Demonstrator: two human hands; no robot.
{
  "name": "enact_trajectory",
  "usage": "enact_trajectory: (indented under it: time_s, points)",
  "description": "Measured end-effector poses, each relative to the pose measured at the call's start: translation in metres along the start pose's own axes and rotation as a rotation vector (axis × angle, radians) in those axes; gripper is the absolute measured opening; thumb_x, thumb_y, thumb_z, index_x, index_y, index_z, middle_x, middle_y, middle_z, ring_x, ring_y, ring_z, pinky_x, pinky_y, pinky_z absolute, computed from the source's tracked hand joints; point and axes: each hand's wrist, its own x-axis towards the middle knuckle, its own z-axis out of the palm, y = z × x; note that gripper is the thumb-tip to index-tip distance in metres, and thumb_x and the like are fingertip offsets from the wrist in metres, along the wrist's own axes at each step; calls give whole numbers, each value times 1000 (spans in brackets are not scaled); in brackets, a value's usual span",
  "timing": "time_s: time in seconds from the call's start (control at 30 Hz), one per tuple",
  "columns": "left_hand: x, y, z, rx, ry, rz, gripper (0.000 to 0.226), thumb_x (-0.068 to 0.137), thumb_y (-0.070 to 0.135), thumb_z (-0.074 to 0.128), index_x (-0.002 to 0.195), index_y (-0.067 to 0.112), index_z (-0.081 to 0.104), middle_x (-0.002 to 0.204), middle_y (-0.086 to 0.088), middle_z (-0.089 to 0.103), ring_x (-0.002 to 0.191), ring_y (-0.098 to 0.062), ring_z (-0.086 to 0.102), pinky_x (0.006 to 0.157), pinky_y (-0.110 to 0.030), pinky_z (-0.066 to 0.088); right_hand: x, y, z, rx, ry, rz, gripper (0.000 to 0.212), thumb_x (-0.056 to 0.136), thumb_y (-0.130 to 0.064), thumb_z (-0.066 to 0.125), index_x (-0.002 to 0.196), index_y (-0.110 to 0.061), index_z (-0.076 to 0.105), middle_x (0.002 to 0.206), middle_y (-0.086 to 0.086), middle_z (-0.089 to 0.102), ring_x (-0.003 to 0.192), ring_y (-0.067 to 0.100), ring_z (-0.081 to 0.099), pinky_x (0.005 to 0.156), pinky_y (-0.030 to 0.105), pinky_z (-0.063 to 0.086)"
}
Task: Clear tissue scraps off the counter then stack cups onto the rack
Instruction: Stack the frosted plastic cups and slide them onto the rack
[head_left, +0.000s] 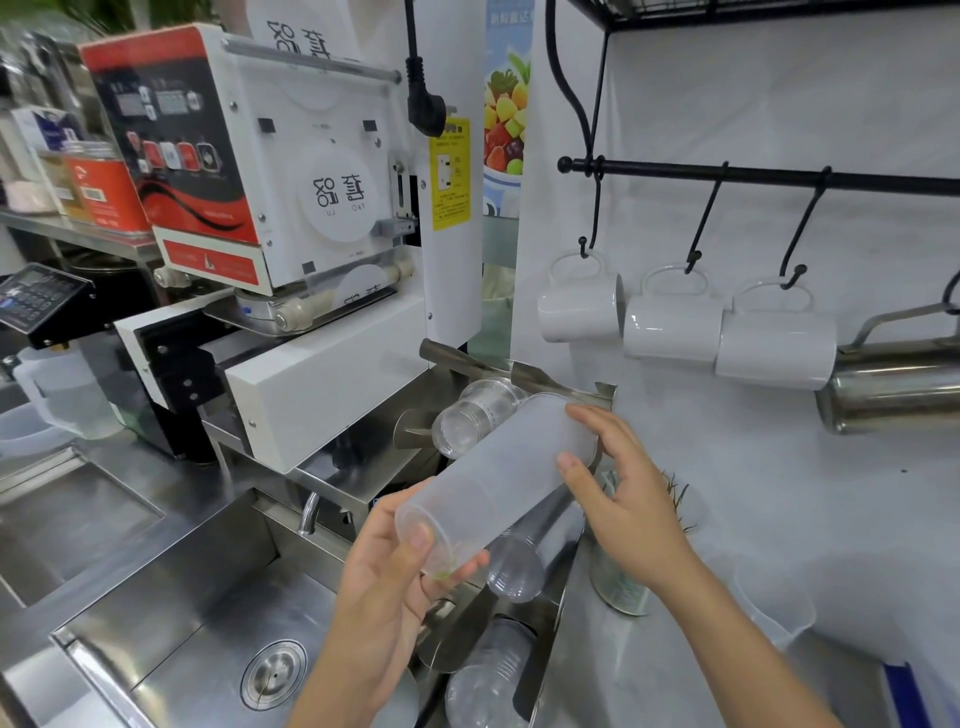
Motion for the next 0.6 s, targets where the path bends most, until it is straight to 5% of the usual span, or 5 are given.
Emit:
enact_trajectory:
  time_s: [0.33, 0.47, 0.6]
  points:
    - [2, 0, 4, 52, -2, 38, 71, 47, 50, 97, 100, 12, 70, 112, -8, 74, 94, -27, 74, 70, -38, 64, 3, 6, 3, 86, 26, 66, 38, 95, -18, 60, 126, -38, 54, 133, -14, 50, 126, -2, 47, 102, 4, 34]
    - [6, -2, 10, 146, -11, 60, 63, 50, 53, 94, 98, 19, 74, 112, -5, 74, 95, -23, 73, 80, -44, 64, 2, 10, 2, 102, 27, 103, 36, 97, -18, 56, 127, -38, 52, 138, -9, 47, 129, 7, 47, 111, 24, 36]
    - [10, -3, 14, 118, 17, 62, 59, 56, 46, 93, 101, 14, 72, 117, -15, 71, 94, -37, 71, 72, -35, 64, 0, 11, 1, -11, 14, 113, 40, 97, -23, 56, 136, -29, 51, 150, -7, 40, 137, 2, 36, 102, -5, 22]
